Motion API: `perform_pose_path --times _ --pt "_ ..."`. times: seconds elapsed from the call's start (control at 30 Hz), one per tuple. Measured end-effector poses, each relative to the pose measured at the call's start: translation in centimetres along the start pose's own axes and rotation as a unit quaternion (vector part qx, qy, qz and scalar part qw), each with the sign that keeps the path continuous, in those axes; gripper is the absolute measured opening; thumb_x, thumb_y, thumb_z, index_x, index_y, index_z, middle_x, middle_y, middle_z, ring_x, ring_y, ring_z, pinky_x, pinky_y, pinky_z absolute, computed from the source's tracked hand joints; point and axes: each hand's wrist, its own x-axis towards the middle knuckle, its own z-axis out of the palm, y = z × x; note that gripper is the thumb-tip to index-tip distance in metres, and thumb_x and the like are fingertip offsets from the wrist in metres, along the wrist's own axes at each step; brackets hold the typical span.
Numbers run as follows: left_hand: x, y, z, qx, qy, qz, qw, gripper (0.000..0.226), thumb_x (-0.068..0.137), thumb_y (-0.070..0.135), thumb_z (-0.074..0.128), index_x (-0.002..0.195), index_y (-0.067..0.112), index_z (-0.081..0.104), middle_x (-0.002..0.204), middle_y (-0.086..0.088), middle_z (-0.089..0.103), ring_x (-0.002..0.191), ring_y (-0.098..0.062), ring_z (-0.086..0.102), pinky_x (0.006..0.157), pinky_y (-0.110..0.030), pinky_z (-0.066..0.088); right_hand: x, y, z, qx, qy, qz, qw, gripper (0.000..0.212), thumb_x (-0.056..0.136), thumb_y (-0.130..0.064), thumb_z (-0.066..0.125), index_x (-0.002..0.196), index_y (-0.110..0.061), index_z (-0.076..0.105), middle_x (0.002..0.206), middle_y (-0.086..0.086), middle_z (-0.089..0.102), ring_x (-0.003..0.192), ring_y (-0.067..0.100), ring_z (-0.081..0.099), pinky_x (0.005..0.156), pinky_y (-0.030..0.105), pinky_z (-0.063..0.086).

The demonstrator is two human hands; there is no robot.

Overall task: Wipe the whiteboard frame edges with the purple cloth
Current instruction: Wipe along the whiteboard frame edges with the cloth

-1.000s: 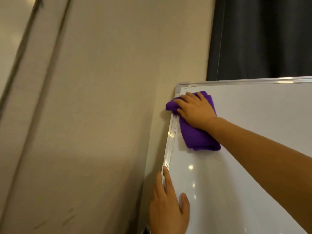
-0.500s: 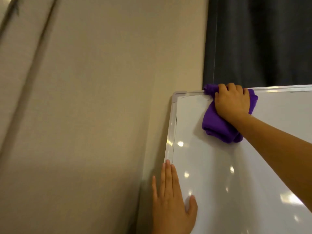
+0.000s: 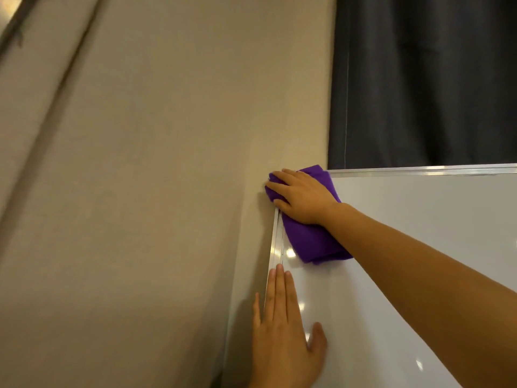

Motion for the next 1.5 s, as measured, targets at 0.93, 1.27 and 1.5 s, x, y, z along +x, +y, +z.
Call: perform_pose_path --times 0.93,1.27,1.5 --pt "9.2 4.0 1.3 0.001 0.002 0.078 0.997 0.066 0.079 0.066 0.002 0.126 0.046 -0.040 0.137 0.002 -0.048 0.137 -0.020 -0.035 0.114 -0.049 -0.017 -13.3 15.6 -6.3 -0.072 0.151 0.460 0.872 0.042 0.092 -0.033 0.037 0.105 0.003 0.055 0.114 0.028 0.050 0.106 0.043 0.043 0.092 0.049 0.037" --pt "9.2 2.6 0.6 -0.002 0.009 0.079 0.997 0.068 0.081 0.064 0.008 0.128 0.046 -0.038 0.142 0.004 -0.045 0.133 -0.015 -0.042 0.110 -0.045 -0.025 -0.3 7.8 -2.2 -0.101 0.111 0.160 0.976 0.026 0.096 -0.019 0.034 0.108 -0.006 0.054 0.109 0.013 0.055 0.095 0.028 0.048 0.079 0.036 0.037" --pt "9.7 2.9 0.8 -0.003 -0.010 0.061 0.998 0.071 0.075 0.068 0.010 0.120 0.048 -0.042 0.126 0.005 -0.055 0.127 -0.017 -0.044 0.109 -0.047 -0.024 4.0 7.2 -2.5 -0.053 0.028 -0.049 0.997 0.032 0.098 -0.024 0.035 0.114 -0.008 0.058 0.113 0.009 0.057 0.102 0.023 0.049 0.088 0.036 0.042"
